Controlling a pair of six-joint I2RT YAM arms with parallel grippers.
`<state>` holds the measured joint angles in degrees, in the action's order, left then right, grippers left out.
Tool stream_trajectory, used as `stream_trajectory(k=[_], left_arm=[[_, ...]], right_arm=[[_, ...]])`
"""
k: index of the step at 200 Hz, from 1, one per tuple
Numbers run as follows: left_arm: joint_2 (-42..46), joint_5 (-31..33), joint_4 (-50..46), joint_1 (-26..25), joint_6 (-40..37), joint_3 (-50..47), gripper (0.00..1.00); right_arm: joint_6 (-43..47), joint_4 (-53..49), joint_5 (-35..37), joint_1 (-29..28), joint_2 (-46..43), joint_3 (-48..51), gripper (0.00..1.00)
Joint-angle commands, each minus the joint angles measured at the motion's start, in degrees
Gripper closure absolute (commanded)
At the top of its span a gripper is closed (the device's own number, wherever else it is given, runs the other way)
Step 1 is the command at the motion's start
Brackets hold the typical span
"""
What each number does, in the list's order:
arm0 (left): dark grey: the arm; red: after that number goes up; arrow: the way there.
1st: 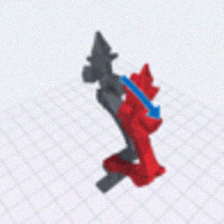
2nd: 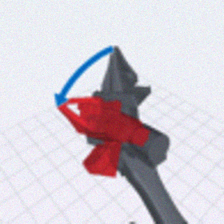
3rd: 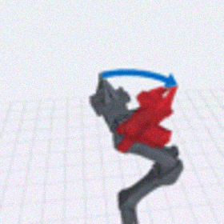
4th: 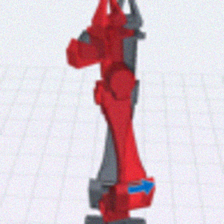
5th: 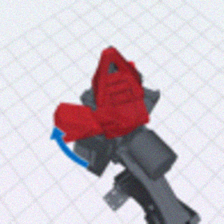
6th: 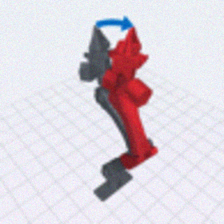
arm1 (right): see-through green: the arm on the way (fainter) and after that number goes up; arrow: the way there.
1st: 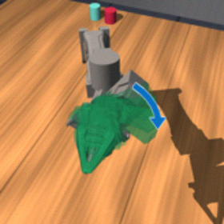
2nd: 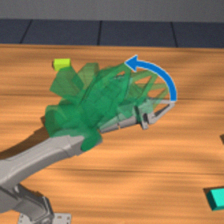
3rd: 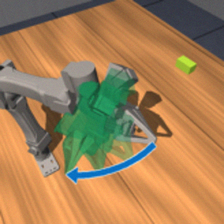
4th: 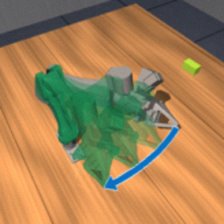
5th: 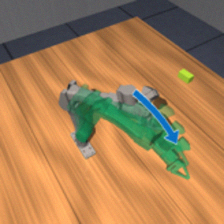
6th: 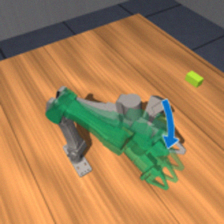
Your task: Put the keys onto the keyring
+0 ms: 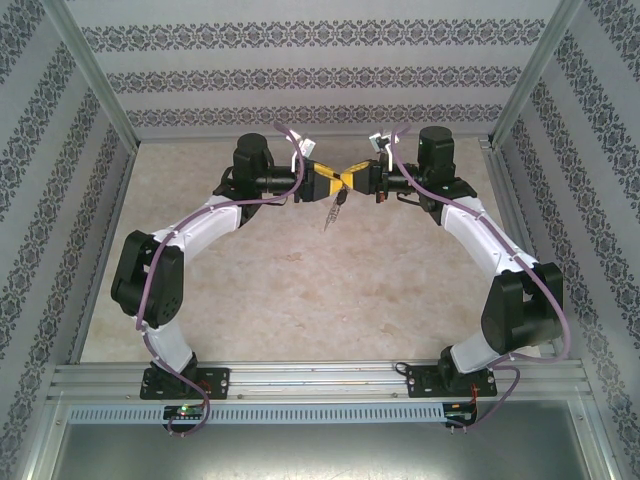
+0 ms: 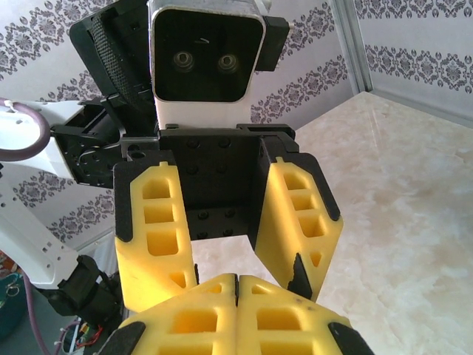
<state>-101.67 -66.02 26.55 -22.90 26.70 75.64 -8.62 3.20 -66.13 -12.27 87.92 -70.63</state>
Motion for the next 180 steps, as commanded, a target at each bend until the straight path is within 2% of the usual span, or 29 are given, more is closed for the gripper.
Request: stream_trajectory(k=[1, 68, 137, 180], left_arm=[[-0.5, -1.2, 5.0, -0.6, 1.6, 1.9, 0.54], [-1.0, -1.4, 6.7, -1.0, 2.3, 1.9, 0.65], [-0.7, -1.7, 8.0, -1.3, 2.4, 0.0, 0.65], [-0.5, -1.9, 8.5, -1.2, 2.6, -0.4, 0.77]], right_arm=[[0.4, 1.8, -1.7, -0.7, 0.6, -0.3, 1.0], [0.4, 1.5, -1.3, -0.8, 0.7, -0.5, 1.0], [0.4, 1.7, 0.4, -0.7, 0.9, -0.6, 1.0], [0.4, 2.0, 1.0, -0.5, 0.8, -0.5, 1.0]])
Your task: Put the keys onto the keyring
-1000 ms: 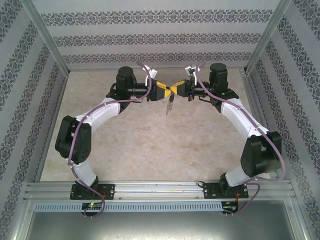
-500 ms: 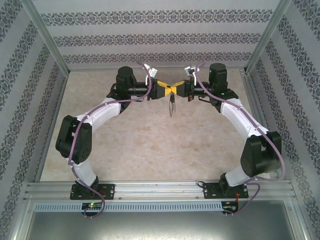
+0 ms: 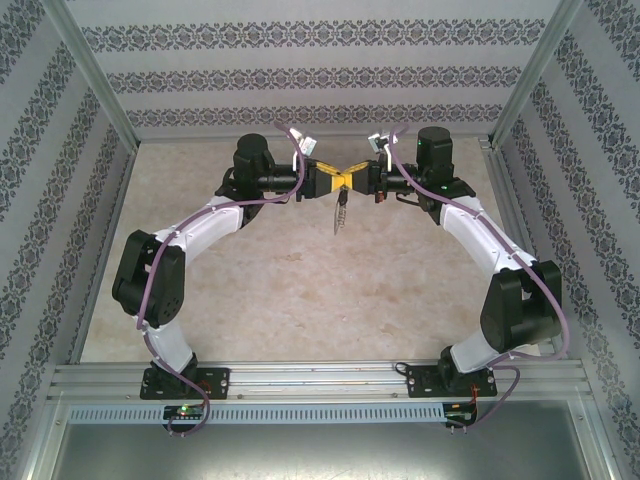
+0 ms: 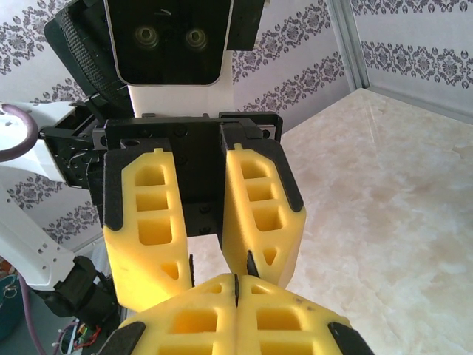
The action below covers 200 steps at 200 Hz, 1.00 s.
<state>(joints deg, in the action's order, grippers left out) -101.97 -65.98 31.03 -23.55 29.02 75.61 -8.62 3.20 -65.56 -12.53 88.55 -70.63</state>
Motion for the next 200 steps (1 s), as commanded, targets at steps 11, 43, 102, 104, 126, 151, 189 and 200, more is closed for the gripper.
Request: stream_trajectory(k=[11, 43, 102, 104, 126, 151, 189, 200], left_arm=[[-0.1, -1.9, 4.3, -0.6, 0.3, -0.5, 0.77], [-0.2, -2.3, 4.7, -0.6, 0.3, -0.8, 0.91], [-0.5, -2.6, 7.7, -0.5, 2.2, -1.5, 0.81], [-0.6, -2.7, 7.8, -0.6, 2.3, -1.5, 0.8], [-0.8, -3.2, 8.2, -0.7, 2.7, -1.3, 0.79], [-0.9, -3.5, 8.2, -0.9, 2.6, -1.6, 0.77], [-1.1, -3.4, 8.4, -1.2, 2.4, -2.0, 0.77], [-1.1, -3.5, 8.4, -1.2, 2.4, -2.0, 0.82]], right_arm=[[0.3, 2.1, 0.7, -0.1, 0.1, -0.3, 1.0], [-0.2, 2.6, 1.2, 0.2, -0.1, -0.1, 1.0], [-1.0, 3.7, 1.2, 0.2, 0.2, -0.2, 1.0], [-1.0, 3.7, 1.1, 0.2, 0.2, -0.2, 1.0], [-1.2, 3.9, 1.4, 0.2, 0.3, -0.2, 1.0], [-1.3, 4.1, 1.7, 0.1, 0.4, -0.3, 1.0], [-1.4, 4.1, 1.7, 0.1, 0.5, -0.3, 1.0], [-1.4, 4.1, 1.8, 0.2, 0.5, -0.3, 1.0]])
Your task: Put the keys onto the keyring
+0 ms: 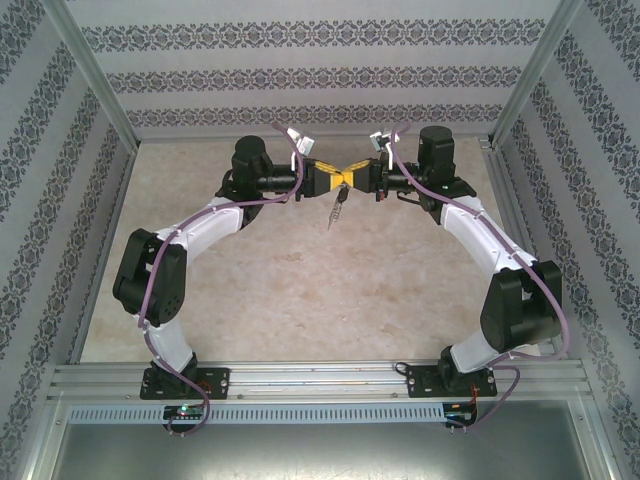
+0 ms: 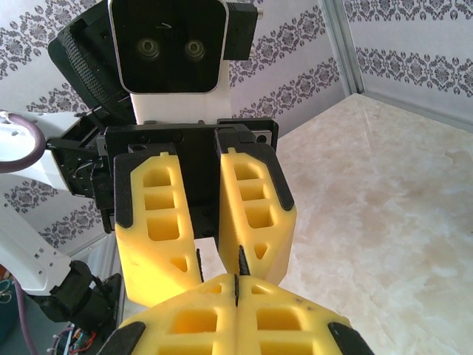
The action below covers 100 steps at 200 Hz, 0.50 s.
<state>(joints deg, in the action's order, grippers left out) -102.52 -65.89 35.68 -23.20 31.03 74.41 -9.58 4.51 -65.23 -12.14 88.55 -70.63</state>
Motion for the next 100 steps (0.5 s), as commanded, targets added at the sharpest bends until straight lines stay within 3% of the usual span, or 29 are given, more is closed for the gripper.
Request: stream_trajectory(k=[1, 35, 59, 100], left_arm=[[-0.5, -3.5, 3.8, -1.6, 0.4, -0.8, 0.83], [-0.6, -3.9, 4.5, -1.6, 0.5, -1.1, 0.88], [-0.7, -3.7, 5.2, -1.7, 0.8, -1.5, 0.74], [-0.7, -3.8, 5.5, -1.9, 0.7, -1.6, 0.75]], right_arm=[[-0.4, 2.8, 1.5, -0.2, 0.5, -0.3, 1.0], [-0.4, 2.9, 2.0, -0.2, 0.6, -0.3, 1.0], [-0.7, 3.2, 2.0, -0.2, 0.8, -0.4, 1.0], [-0.7, 3.3, 2.1, -0.2, 0.8, -0.3, 1.0]])
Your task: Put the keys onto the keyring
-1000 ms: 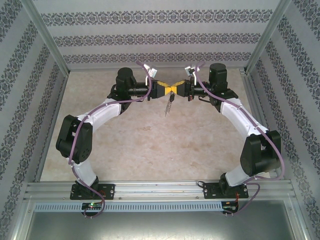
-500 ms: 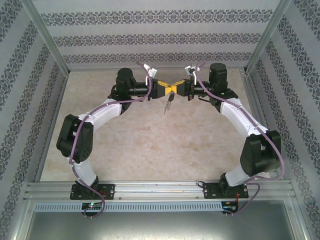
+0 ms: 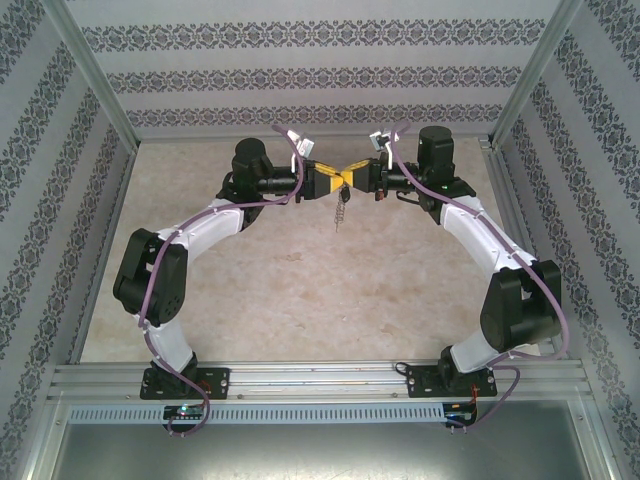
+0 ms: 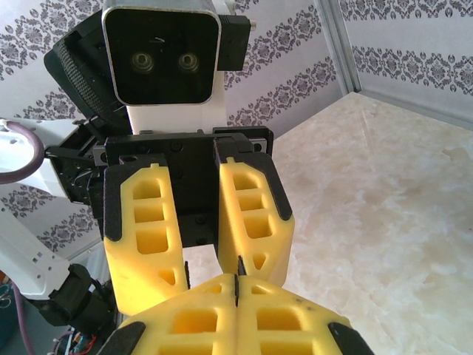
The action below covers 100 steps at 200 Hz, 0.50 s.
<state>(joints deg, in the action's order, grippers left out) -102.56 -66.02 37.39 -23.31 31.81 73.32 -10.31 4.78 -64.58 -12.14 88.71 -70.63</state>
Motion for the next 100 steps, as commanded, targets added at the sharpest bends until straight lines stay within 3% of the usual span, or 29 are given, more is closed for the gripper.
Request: stream_trajectory(k=[1, 79, 97, 100], left_arm=[[-0.6, -3.7, 3.7, -1.8, -0.1, -0.5, 0.75], [-0.6, -2.0, 7.5, -1.8, 1.4, -0.8, 1.0], [-0.6, -1.6, 9.3, -1.7, 2.1, -1.2, 1.0], [-0.6, -1.5, 9.7, -1.7, 2.2, -1.3, 1.0]], right_arm=[[0.0, 3.0, 1.4, -0.2, 0.6, -0.3, 1.0], [-0.3, 3.3, 1.5, -0.2, 0.1, 0.2, 1.0], [-1.2, 4.0, 2.4, -0.2, -0.7, 0.7, 1.0], [-1.3, 4.1, 2.8, 0.0, -1.0, 0.8, 0.95]])
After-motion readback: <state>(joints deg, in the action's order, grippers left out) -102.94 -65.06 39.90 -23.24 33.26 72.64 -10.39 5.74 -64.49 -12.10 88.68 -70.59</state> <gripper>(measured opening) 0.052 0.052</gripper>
